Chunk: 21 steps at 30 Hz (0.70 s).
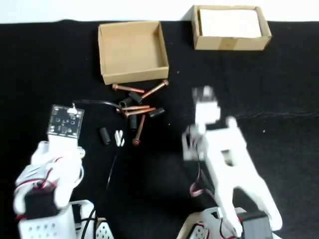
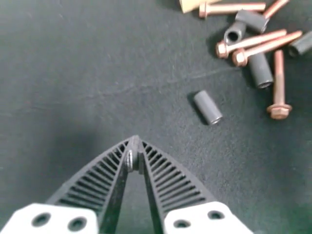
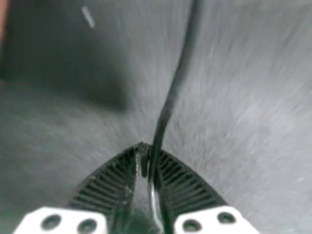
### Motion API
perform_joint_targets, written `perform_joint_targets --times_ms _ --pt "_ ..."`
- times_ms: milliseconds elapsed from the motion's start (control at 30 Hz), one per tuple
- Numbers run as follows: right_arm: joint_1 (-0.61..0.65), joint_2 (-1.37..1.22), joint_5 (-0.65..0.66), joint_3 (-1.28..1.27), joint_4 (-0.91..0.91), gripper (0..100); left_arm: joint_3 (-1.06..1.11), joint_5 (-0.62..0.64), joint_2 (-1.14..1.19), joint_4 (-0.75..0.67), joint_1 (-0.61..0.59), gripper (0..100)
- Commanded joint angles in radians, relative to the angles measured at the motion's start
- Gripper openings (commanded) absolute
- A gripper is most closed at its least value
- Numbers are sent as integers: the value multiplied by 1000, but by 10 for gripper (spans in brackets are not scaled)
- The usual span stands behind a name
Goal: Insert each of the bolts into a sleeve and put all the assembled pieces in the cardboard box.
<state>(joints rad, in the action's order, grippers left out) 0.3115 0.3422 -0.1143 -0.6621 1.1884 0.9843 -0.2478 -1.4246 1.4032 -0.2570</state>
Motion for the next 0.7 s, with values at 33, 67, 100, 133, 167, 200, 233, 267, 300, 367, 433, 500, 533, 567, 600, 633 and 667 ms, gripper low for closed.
perform_joint_targets --times_ms 33,67,100,133,167,200,233,267,300,367,433,500,533,567,600,633,667 --pt "2 13 -3 355 157 9 -154 -6 2 80 8 10" --pt "2 16 -3 414 193 9 -173 -6 2 91 8 10" --pt "2 28 -3 473 229 9 -191 -6 2 100 8 10" --pt "2 47 -3 526 266 9 -209 -6 2 107 8 10" --pt "2 73 -3 576 300 9 -228 -6 2 112 8 10" --pt "2 101 -3 622 331 9 -243 -5 2 118 8 10" --pt "2 136 -3 662 363 9 -262 -5 2 124 8 10" --pt "2 174 -3 696 395 9 -282 -2 2 133 8 10" --pt "2 216 -3 728 426 9 -303 -2 2 146 8 10" --pt "4 306 -3 780 469 9 -358 0 19 164 8 10" --pt "4 403 -2 814 481 9 -433 2 76 184 7 10" --pt "4 499 35 840 479 9 -527 40 160 199 7 10" --pt "4 542 75 851 479 9 -575 75 209 201 7 10" --pt "4 584 118 860 479 9 -627 110 263 203 7 10" --pt "2 624 155 869 478 9 -677 138 314 209 7 10" --pt "2 657 184 875 466 9 -728 160 366 219 7 10" --pt "2 691 201 877 447 9 -779 178 414 236 8 10"
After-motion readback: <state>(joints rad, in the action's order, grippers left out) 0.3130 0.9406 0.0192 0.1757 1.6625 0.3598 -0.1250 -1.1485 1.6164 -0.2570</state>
